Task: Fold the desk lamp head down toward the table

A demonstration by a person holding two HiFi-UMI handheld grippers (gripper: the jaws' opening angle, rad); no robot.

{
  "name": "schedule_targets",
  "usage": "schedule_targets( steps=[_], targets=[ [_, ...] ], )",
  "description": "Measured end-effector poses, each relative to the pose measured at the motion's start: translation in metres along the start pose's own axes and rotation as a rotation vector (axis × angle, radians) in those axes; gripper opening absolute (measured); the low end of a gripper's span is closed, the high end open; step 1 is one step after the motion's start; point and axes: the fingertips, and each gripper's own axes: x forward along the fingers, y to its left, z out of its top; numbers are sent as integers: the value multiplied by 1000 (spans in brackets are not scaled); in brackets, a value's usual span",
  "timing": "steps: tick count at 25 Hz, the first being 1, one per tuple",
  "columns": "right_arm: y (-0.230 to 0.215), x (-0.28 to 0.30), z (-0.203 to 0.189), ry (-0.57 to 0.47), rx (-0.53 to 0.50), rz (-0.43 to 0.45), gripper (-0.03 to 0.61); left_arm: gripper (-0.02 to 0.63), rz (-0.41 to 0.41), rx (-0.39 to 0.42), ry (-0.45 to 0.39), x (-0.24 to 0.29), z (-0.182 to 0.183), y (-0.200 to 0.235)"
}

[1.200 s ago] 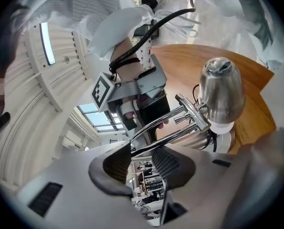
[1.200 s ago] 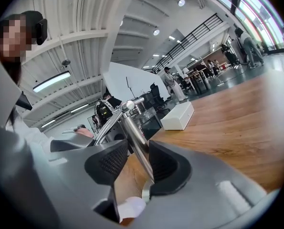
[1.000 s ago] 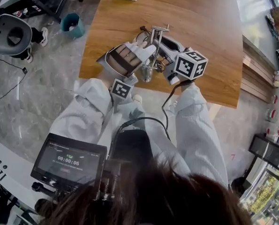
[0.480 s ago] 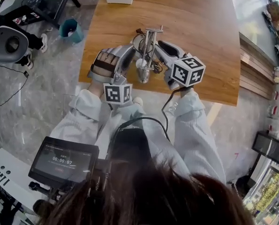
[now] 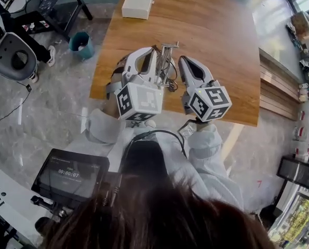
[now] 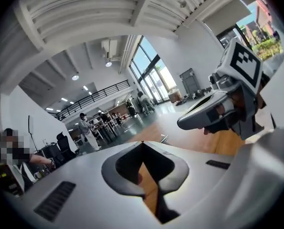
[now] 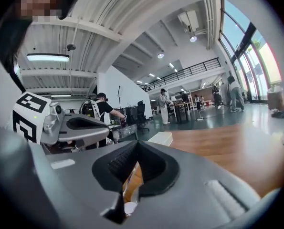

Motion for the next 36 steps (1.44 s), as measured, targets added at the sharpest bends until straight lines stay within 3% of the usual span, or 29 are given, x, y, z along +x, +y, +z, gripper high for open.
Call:
schedule_targets(
  steps=[4,6,36],
  targets=[
    [9,-13,32,-73,-31,-48,2,3,-30,-174,-15,-1,16,5],
    [15,-17,40,-89,-37,-56,2,3,-37,-218,-5,-2,17,5],
    [22,-18,33,-70,3,-65,0,3,-5,-253,-18,-9,19,17]
  ],
)
